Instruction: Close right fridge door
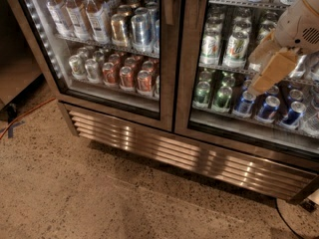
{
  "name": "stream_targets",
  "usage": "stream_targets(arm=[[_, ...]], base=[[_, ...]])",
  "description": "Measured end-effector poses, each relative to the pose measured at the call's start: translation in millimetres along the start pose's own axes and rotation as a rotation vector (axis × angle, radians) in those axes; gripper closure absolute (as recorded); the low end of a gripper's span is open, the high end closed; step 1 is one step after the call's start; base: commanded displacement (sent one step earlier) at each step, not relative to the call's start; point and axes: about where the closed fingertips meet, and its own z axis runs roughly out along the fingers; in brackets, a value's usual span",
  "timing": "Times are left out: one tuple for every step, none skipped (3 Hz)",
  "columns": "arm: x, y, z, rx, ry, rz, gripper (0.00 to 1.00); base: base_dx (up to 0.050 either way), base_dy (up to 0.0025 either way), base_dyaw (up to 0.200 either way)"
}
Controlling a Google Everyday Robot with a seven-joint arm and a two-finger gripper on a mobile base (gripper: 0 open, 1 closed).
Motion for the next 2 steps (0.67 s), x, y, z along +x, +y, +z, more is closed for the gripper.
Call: stream_targets(arm=[[0.0,0.0,0.0,0.000,0.000,0.000,0.00],[0.0,0.0,0.0,0.000,0.000,0.000,0.00]], base=[[0.000,0.00000,0.000],[0.000,0.00000,0.000]])
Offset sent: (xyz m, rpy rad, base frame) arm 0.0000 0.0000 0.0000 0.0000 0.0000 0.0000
